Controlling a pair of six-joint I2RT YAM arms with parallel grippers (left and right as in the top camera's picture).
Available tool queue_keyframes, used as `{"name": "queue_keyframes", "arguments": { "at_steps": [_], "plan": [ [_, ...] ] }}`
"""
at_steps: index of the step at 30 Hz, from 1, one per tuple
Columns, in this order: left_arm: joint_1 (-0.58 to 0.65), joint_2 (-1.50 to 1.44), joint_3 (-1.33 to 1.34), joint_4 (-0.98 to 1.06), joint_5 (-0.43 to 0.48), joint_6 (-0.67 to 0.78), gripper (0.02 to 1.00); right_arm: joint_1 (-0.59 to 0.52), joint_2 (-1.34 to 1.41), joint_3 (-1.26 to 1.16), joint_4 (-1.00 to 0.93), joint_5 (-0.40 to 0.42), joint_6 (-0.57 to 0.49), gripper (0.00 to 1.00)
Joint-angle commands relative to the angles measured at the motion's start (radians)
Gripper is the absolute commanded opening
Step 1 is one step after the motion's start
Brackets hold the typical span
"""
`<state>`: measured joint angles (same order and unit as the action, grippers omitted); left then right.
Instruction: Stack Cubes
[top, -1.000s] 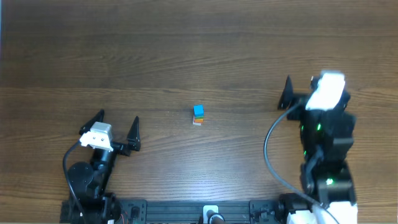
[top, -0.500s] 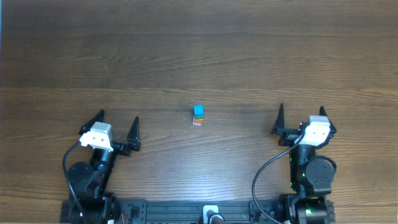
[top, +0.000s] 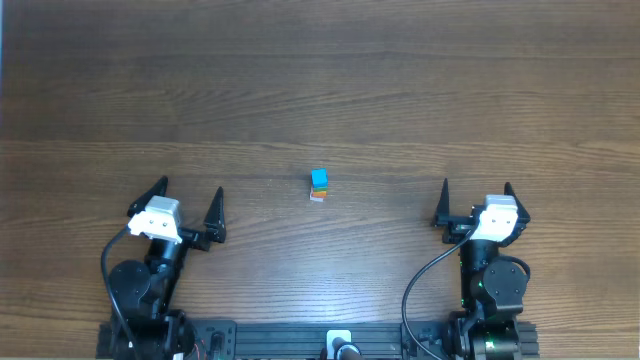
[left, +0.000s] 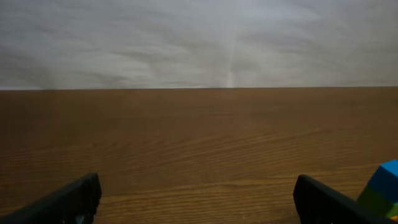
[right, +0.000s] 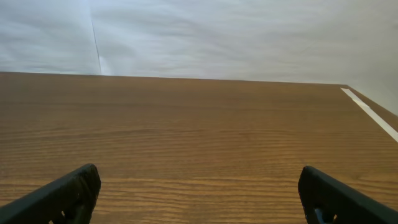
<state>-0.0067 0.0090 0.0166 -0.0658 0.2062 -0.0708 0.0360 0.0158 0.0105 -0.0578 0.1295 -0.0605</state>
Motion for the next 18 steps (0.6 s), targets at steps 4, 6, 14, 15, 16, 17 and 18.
{"name": "queue_keyframes", "arguments": {
  "at_steps": [4,6,14,15,16,17,18],
  "plan": [
    [0.005,-0.006,-0.007,0.003,0.006,0.014,1.0,0.004,-0.01,-0.006,-0.003,-0.002,-0.008,0.993],
    [0.005,-0.006,-0.007,0.003,0.006,0.014,1.0,0.004,-0.01,-0.005,-0.003,-0.002,-0.008,0.991],
    [0.005,-0.006,-0.007,0.003,0.006,0.014,1.0,0.004,-0.01,-0.005,-0.003,-0.002,-0.008,0.993],
    [0.005,-0.006,-0.007,0.003,0.006,0.014,1.0,0.004,-0.01,-0.005,-0.003,-0.002,-0.008,0.991],
    [0.005,-0.006,-0.007,0.003,0.006,0.014,1.0,0.004,-0.01,-0.005,-0.003,-0.002,-0.008,0.991],
    [0.005,-0.006,-0.007,0.003,0.006,0.014,1.0,0.004,-0.01,-0.005,-0.003,-0.002,-0.008,0.993],
    [0.005,-0.006,-0.007,0.003,0.006,0.014,1.0,0.004,-0.01,-0.005,-0.003,-0.002,-0.008,0.991]
  ]
}}
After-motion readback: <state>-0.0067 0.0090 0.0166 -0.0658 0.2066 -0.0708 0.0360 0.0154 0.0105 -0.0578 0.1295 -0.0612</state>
